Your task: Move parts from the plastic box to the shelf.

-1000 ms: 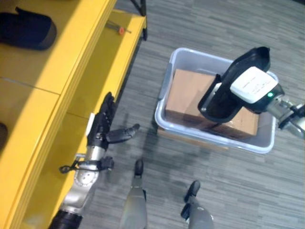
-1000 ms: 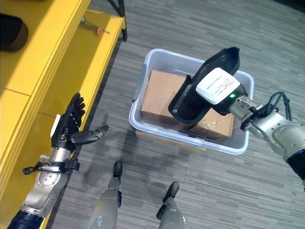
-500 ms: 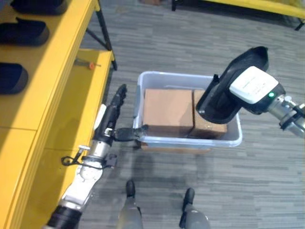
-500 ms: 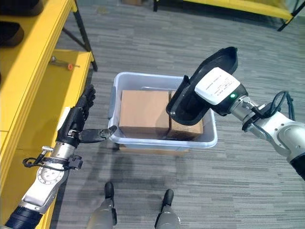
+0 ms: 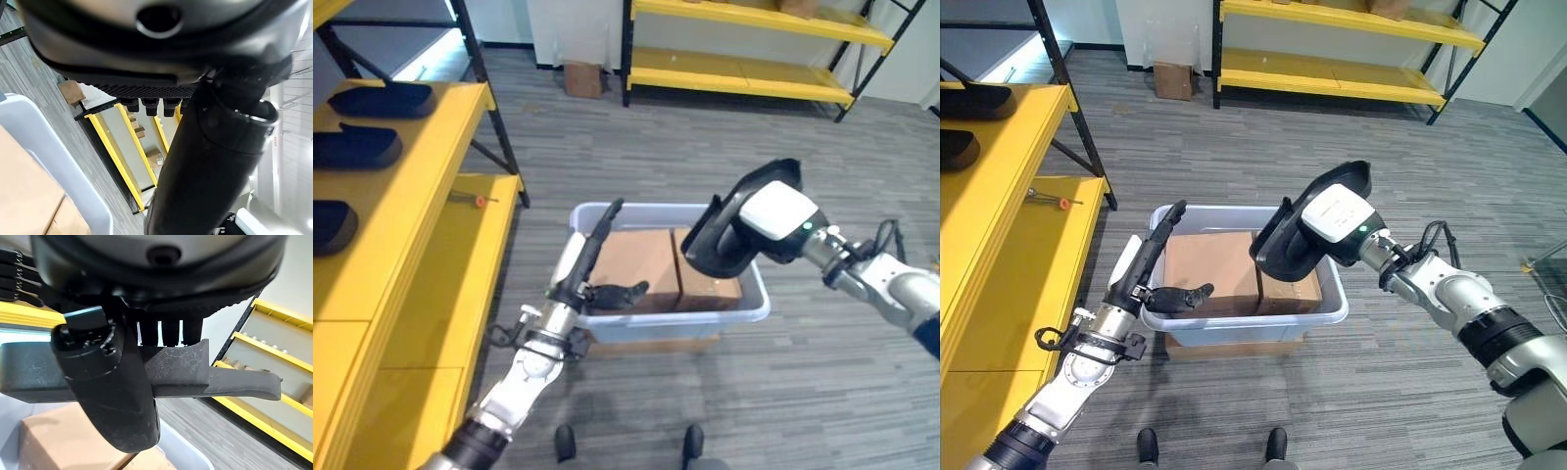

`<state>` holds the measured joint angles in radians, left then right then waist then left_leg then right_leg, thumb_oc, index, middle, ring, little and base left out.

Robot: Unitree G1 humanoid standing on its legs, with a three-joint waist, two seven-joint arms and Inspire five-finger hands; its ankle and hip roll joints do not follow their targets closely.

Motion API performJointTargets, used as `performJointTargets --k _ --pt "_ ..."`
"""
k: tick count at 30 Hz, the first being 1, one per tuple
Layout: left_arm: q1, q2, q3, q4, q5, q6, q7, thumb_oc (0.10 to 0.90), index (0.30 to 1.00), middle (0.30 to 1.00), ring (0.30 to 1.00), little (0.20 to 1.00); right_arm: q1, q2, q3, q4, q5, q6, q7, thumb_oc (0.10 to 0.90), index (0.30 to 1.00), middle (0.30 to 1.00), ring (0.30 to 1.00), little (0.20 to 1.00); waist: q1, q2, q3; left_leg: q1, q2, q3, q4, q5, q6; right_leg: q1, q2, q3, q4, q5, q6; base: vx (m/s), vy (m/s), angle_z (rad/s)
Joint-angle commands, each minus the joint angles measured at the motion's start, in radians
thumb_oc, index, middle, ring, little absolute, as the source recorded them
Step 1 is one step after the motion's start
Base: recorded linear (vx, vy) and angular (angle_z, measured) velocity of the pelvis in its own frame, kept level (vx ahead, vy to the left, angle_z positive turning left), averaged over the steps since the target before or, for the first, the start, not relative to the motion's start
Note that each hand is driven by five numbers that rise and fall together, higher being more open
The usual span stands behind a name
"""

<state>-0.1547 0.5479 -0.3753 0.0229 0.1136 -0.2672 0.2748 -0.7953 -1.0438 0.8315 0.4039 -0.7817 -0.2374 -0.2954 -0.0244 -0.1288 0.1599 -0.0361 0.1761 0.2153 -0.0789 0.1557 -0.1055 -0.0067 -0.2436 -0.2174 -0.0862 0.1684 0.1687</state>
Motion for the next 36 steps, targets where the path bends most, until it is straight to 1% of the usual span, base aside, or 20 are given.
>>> performJointTargets --k 1,4,7,11,13,17,30,34,36 --pt "-0.186 -0.002 -0.061 -0.021 0.158 -0.096 0.115 0.900 1.000 1.000 1.000 1.000 -0.266 0.042 -0.019 0.059 0.098 0.076 -0.133 0.400 0.300 0.300 0.300 0.300 0.022 -0.002 -0.080 0.031 0.045 -0.042 -0.008 -0.061 -0.005 0.075 0.005 -0.030 0.007 -0.031 0.045 0.00 0.000 0.00" --pt "-0.212 0.000 -0.085 -0.018 0.206 -0.098 0.142 0.900 1.000 1.000 1.000 1.000 -0.286 0.065 -0.010 0.076 0.107 0.076 -0.147 0.400 0.300 0.300 0.300 0.300 0.021 -0.003 -0.081 0.035 0.046 -0.040 -0.008 -0.063 -0.005 0.077 0.006 -0.028 0.004 -0.031 0.044 0.01 -0.002 -0.03" --pt "-0.254 0.000 -0.114 -0.015 0.270 -0.095 0.196 0.900 1.000 1.000 1.000 1.000 -0.310 0.106 0.002 0.097 0.119 0.078 -0.164 0.400 0.300 0.300 0.300 0.300 0.018 -0.007 -0.085 0.039 0.046 -0.036 -0.008 -0.066 -0.005 0.079 0.007 -0.026 0.003 -0.032 0.043 0.00 0.000 0.00" --pt "-0.293 -0.014 -0.142 0.001 0.303 -0.089 0.234 0.900 1.000 1.000 1.000 1.000 -0.323 0.131 0.004 0.106 0.135 0.077 -0.178 0.400 0.300 0.300 0.300 0.300 0.015 -0.010 -0.085 0.039 0.046 -0.037 -0.008 -0.067 -0.005 0.080 0.008 -0.025 0.002 -0.033 0.042 0.00 0.000 0.00" --pt "-0.335 -0.025 -0.177 0.022 0.333 -0.084 0.262 0.900 1.000 1.000 1.000 1.000 -0.342 0.159 0.005 0.118 0.152 0.077 -0.191 0.400 0.300 0.300 0.300 0.300 0.012 -0.011 -0.086 0.040 0.047 -0.036 -0.008 -0.069 -0.005 0.081 0.009 -0.024 0.001 -0.034 0.041 0.00 0.000 0.00" --pt "-0.359 -0.038 -0.209 0.039 0.353 -0.083 0.279 0.900 1.000 1.000 1.000 1.000 -0.368 0.183 0.007 0.132 0.172 0.078 -0.204 0.400 0.300 0.300 0.300 0.300 0.011 -0.014 -0.086 0.041 0.047 -0.033 -0.008 -0.070 -0.005 0.079 0.011 -0.019 0.000 -0.033 0.041 0.00 0.000 0.00" --pt "-0.415 -0.069 -0.236 0.052 0.402 -0.065 0.347 0.900 1.000 1.000 1.000 1.000 -0.378 0.242 -0.017 0.136 0.220 0.076 -0.233 0.400 0.300 0.300 0.300 0.300 0.011 -0.024 -0.080 0.039 0.051 -0.031 -0.008 -0.073 -0.004 0.073 0.015 -0.010 0.000 -0.033 0.038 0.00 0.000 0.00" --pt "-0.443 -0.090 -0.248 0.069 0.423 -0.053 0.379 0.900 1.000 1.000 1.000 1.000 -0.370 0.276 -0.043 0.134 0.241 0.078 -0.252 0.400 0.300 0.300 0.300 0.300 0.009 -0.028 -0.079 0.039 0.052 -0.029 -0.008 -0.076 -0.003 0.071 0.017 -0.009 -0.001 -0.035 0.038 0.00 0.000 0.00" --pt "-0.453 -0.093 -0.254 0.072 0.435 -0.051 0.390 0.900 1.000 1.000 1.000 1.000 -0.374 0.284 -0.039 0.137 0.242 0.078 -0.253 0.400 0.300 0.300 0.300 0.300 0.011 -0.030 -0.079 0.039 0.052 -0.028 -0.008 -0.077 -0.002 0.069 0.018 -0.010 0.000 -0.034 0.037 0.00 0.000 0.00"
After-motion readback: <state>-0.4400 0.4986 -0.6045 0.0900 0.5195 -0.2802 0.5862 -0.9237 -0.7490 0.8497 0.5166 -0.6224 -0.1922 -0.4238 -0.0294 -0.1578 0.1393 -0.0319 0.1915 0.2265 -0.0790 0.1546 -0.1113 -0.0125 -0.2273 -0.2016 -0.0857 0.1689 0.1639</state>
